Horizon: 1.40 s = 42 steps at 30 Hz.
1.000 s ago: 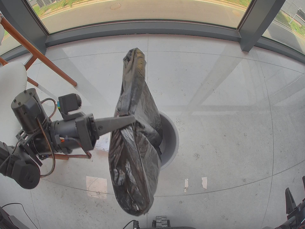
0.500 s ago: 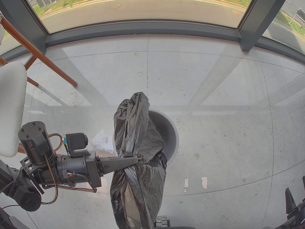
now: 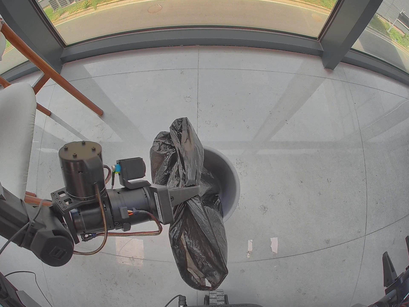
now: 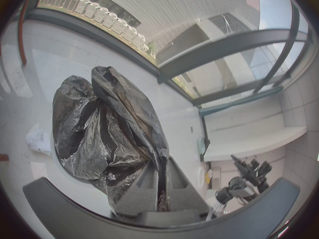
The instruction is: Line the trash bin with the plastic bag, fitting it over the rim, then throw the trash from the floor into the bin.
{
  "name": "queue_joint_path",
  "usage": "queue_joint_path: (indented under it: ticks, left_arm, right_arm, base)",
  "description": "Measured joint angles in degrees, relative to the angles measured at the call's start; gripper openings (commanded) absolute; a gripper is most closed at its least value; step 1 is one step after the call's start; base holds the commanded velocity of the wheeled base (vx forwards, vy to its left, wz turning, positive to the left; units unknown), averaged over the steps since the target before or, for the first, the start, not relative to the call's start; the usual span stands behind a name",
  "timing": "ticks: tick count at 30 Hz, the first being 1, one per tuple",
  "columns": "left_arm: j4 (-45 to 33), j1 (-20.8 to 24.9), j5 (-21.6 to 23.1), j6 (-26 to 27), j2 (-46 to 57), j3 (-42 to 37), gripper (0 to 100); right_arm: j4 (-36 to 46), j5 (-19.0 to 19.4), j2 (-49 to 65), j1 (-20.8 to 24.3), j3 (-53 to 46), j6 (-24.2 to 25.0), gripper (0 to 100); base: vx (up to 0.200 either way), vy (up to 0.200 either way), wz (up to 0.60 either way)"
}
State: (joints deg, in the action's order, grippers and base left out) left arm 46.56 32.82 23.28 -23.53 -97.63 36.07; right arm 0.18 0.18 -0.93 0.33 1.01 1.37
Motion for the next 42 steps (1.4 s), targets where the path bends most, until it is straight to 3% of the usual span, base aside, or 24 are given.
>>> queue_joint_path:
  ticks: [8,17,24,28,32,42]
  left_arm:
    - [-16.94,0.61,-3.72,10.23,-0.44,11.36,0]
    - [-34.22,0.54,-7.08,34.22,-1.12,22.00,0]
    - [-46.13,0.59,-10.29,48.51,-1.26,28.31,0]
    - [-47.70,1.08,-16.31,53.44,-1.45,30.18,0]
    - [-48.23,4.39,-20.77,56.20,-2.22,31.26,0]
    - [-48.36,9.52,-22.64,57.22,-3.72,30.22,0]
  right_arm:
    - [0.00,-0.02,0.00,0.00,0.00,0.05,100]
    - [0.00,0.00,0.00,-0.02,0.00,0.05,100]
    - [0.06,0.39,0.00,-0.06,0.00,-1.12,100]
    - [0.09,1.18,0.00,-0.12,0.00,-2.97,100]
    - [0.09,1.73,0.00,-0.20,0.00,-3.79,100]
    - [-3.49,3.29,-0.87,0.57,1.99,-2.12,100]
  base:
    - [0.000,0.000,0.00]
    - [0.000,0.000,0.00]
    - [0.000,0.000,0.00]
    - [0.000,0.000,0.00]
    - [0.000,0.000,0.00]
    - [0.000,0.000,0.00]
